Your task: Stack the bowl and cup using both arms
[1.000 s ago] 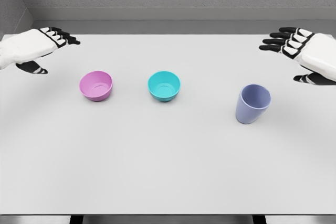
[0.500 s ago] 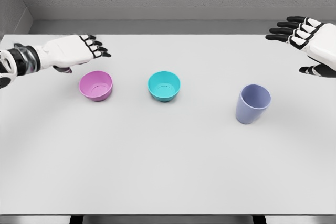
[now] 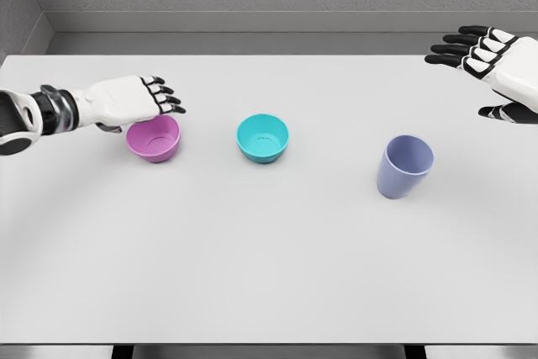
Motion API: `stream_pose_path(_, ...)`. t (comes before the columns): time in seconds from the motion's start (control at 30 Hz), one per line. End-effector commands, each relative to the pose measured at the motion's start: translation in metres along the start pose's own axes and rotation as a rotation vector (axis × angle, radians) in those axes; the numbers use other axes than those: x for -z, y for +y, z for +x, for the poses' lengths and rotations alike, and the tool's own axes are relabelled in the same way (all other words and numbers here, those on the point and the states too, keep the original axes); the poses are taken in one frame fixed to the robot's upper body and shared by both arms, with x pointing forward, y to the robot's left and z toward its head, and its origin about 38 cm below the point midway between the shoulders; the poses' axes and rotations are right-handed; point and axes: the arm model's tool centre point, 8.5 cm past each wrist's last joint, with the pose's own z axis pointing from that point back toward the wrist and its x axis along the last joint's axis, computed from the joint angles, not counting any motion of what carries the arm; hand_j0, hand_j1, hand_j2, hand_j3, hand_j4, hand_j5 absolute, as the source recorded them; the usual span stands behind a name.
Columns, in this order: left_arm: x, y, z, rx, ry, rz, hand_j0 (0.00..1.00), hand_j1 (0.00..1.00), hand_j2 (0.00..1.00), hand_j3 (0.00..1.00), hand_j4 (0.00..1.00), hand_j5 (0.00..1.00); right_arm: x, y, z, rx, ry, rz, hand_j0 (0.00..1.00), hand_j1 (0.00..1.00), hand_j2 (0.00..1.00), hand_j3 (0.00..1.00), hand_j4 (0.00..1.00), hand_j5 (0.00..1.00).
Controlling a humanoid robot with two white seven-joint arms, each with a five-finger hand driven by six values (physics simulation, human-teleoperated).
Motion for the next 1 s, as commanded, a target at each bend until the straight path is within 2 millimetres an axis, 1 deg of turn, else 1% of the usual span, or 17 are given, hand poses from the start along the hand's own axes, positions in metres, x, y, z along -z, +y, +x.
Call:
stream_pose_path(0.0, -0.001, 0.0, 0.002, 0.006, -0.006, -0.003, 1.0, 1.0, 1.0, 1.0, 1.0, 1.0, 0.0, -0.001, 0.0, 0.004, 0.0, -0.004, 1.0, 1.0, 1.0, 1.0, 1.0, 1.0)
stream_pose_path(0.33, 0.001, -0.002, 0.005, 0.016, -0.018, -0.015, 1.0, 1.0, 1.0, 1.0, 1.0, 1.0, 0.0, 0.0, 0.0, 0.005, 0.0, -0.002, 1.0, 1.0, 1.0, 1.0, 1.0, 1.0)
stream_pose_path(0.53, 0.004, -0.003, 0.01, 0.028, -0.031, -0.024, 1.0, 1.0, 1.0, 1.0, 1.0, 1.0, 0.0, 0.0, 0.0, 0.006, 0.0, -0.002, 1.0, 1.0, 1.0, 1.0, 1.0, 1.0)
stream_pose_path(0.6, 0.005, -0.003, 0.015, 0.033, -0.043, -0.022, 1.0, 1.0, 1.0, 1.0, 1.0, 1.0, 0.0, 0.0, 0.0, 0.006, 0.0, -0.002, 1.0, 1.0, 1.0, 1.0, 1.0, 1.0)
stream_pose_path(0.77, 0.005, -0.004, 0.015, 0.038, -0.041, -0.029, 1.0, 1.0, 1.0, 1.0, 1.0, 1.0, -0.001, 0.001, 0.0, 0.008, 0.001, -0.001, 1.0, 1.0, 1.0, 1.0, 1.0, 1.0)
stream_pose_path(0.83, 0.0, -0.008, 0.012, 0.036, -0.033, -0.04, 1.0, 1.0, 1.0, 1.0, 1.0, 1.0, -0.001, 0.001, 0.0, 0.008, 0.001, -0.001, 1.0, 1.0, 1.0, 1.0, 1.0, 1.0)
stream_pose_path(0.97, 0.001, -0.009, 0.013, 0.035, -0.036, -0.043, 1.0, 1.0, 1.0, 1.0, 1.0, 1.0, 0.0, 0.002, 0.0, 0.01, 0.002, 0.0, 1.0, 1.0, 1.0, 1.0, 1.0, 1.0)
